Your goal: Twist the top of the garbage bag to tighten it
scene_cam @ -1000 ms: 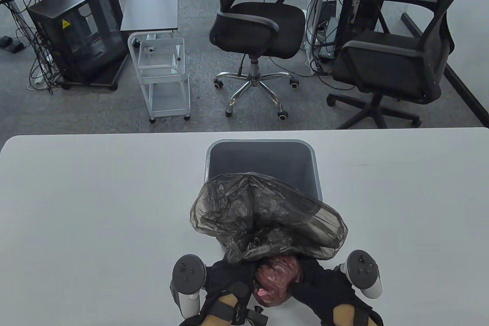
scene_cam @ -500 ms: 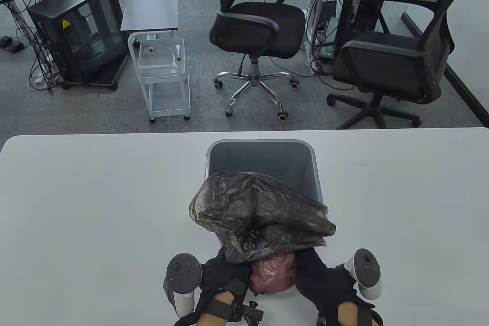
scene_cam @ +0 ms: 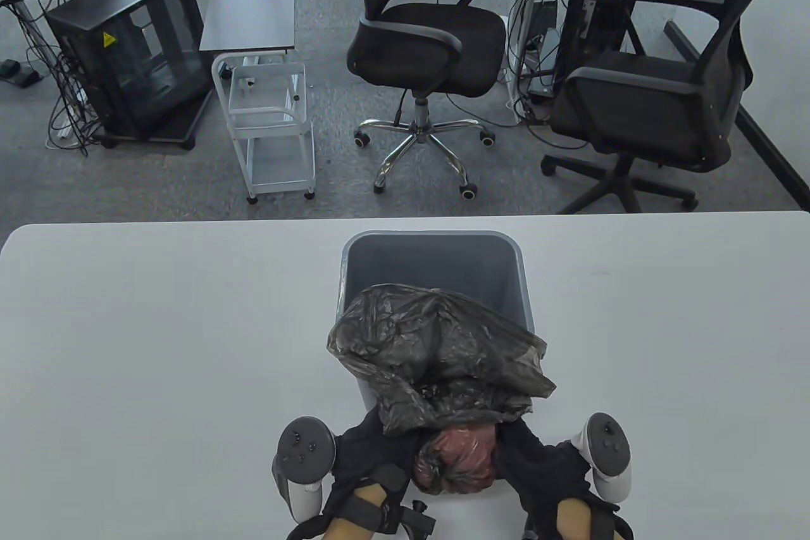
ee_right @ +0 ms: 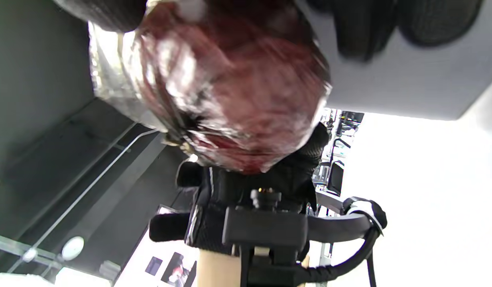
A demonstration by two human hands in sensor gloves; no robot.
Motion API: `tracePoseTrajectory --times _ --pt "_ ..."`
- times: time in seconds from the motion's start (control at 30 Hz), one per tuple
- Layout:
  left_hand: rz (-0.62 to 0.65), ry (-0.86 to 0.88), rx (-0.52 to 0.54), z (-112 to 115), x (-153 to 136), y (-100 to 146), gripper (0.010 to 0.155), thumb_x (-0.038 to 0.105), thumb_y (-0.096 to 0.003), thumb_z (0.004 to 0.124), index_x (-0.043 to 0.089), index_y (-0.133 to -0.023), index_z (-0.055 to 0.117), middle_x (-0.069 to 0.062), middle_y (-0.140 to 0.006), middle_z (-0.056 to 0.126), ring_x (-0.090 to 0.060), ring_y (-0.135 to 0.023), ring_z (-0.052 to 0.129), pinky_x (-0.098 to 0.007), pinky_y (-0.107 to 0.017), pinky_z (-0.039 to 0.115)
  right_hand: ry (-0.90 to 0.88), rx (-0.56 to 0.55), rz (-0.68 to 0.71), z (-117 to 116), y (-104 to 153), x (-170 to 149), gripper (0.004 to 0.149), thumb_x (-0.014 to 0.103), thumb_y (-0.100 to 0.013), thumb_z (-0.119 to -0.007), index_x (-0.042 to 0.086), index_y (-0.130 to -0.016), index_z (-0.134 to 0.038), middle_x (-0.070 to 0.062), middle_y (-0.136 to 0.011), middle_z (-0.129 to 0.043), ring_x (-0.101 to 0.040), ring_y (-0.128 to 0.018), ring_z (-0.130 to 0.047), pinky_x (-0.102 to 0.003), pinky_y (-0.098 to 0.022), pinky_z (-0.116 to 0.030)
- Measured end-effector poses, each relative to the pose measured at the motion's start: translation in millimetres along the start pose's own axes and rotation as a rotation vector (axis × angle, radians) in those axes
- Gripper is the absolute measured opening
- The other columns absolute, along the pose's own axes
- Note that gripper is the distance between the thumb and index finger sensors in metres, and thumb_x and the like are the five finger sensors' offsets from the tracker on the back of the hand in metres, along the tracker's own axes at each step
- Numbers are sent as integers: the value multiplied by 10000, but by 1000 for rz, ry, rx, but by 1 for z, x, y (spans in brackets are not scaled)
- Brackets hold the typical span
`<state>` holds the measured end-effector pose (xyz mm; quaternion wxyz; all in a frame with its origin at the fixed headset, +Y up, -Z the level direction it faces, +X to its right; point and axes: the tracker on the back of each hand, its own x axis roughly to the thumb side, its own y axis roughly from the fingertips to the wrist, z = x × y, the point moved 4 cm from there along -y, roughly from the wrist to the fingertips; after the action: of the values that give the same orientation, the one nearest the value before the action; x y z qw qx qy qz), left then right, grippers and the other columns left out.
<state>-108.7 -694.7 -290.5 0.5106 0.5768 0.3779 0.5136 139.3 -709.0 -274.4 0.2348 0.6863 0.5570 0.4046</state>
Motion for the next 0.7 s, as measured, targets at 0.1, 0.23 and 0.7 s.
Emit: tracePoseTrajectory --times 0.1,0.23,0.7 --pt "-7 11 19 -2 -1 1 532 556 -512 724 270 -951 816 -90 -874 905 -281 -483 1080 -387 -205 947 164 71 38 -7 -2 10 1081 701 -538 -703 125 -1006 83 -317 -1026 -76 -574 -926 -478 -719 -620 -504" --pt "7 120 -88 14 1 1 548 593 -515 690 314 -974 799 -86 -1024 749 -380 -838 834 -587 -537 757 81 -57 37 -3 -1 6 939 610 -570 -648 45 -1025 -50 -380 -990 -357 -510 -783 -784 -640 -547 -695" --pt "-25 69 1 2 -4 2 547 572 -515 702 276 -966 795 -83 -874 910 -309 -475 1083 -397 -209 952 155 36 12 -6 -1 5 1031 679 -543 -694 74 -1036 -21 -328 -1033 -192 -550 -901 -576 -690 -602 -576"
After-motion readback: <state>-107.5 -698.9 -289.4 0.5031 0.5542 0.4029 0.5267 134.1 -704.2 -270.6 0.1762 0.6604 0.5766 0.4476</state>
